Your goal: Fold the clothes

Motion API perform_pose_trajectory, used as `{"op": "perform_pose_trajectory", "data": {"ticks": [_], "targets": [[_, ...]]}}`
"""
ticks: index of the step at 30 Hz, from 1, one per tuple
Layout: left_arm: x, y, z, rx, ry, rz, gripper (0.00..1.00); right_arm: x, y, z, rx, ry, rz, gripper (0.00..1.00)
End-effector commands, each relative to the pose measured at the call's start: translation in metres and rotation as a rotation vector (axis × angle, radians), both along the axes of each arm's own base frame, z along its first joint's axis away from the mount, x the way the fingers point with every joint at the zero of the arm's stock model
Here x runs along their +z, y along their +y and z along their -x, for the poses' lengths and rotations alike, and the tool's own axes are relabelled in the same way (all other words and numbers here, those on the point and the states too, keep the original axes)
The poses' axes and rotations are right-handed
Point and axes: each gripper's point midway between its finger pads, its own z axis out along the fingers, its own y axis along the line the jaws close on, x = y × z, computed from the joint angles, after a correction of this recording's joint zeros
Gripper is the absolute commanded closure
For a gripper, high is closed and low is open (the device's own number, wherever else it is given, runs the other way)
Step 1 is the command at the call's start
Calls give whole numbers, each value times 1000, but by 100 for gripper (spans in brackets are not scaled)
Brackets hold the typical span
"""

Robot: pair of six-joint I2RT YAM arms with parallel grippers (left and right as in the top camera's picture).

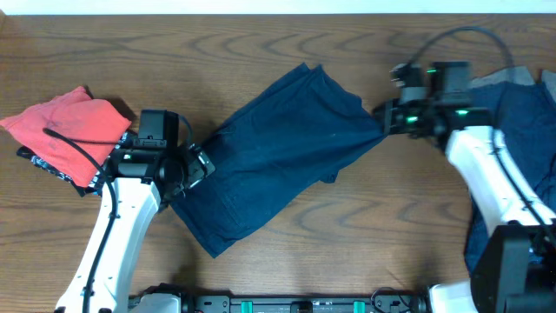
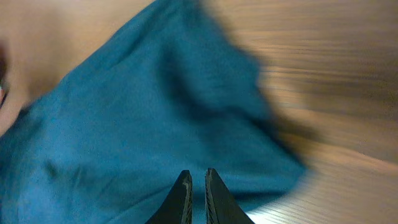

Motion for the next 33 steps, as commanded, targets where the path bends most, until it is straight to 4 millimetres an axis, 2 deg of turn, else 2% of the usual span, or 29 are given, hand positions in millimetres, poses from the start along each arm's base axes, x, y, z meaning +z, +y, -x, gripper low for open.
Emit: {"op": "perform_pose_trajectory", "data": {"ticks": [1, 5, 10, 13, 16, 19, 22, 24, 28, 33], "targets": [[-22, 5, 19, 175, 91, 16, 2, -14, 32, 6, 140, -34, 95, 92], [-51, 5, 35, 311, 145, 33, 2, -38, 53, 1, 170, -41, 173, 92], [-79, 5, 32, 332, 91, 52, 2, -72, 56, -16, 127, -25, 200, 90], [-87, 5, 34, 331, 82, 54, 2, -103, 54, -18, 126, 22, 211, 90], [-90, 5, 32, 302, 68, 48, 2, -135, 51, -9, 134, 103, 230, 89], [-88, 5, 18, 241, 10, 41, 2, -159, 44, 4, 133, 183, 266, 91], [-86, 8, 5, 182, -50, 12, 2, -167, 24, 15, 61, 255, 347, 99], [-85, 9, -2, 156, -73, -1, 2, -165, -6, 22, -79, 313, 449, 99], [-88, 8, -9, 138, -89, 2, 2, -148, -54, 43, -281, 407, 586, 99], [-82, -10, -26, 25, -158, 77, 2, -118, -83, 72, -402, 510, 593, 99]]}}
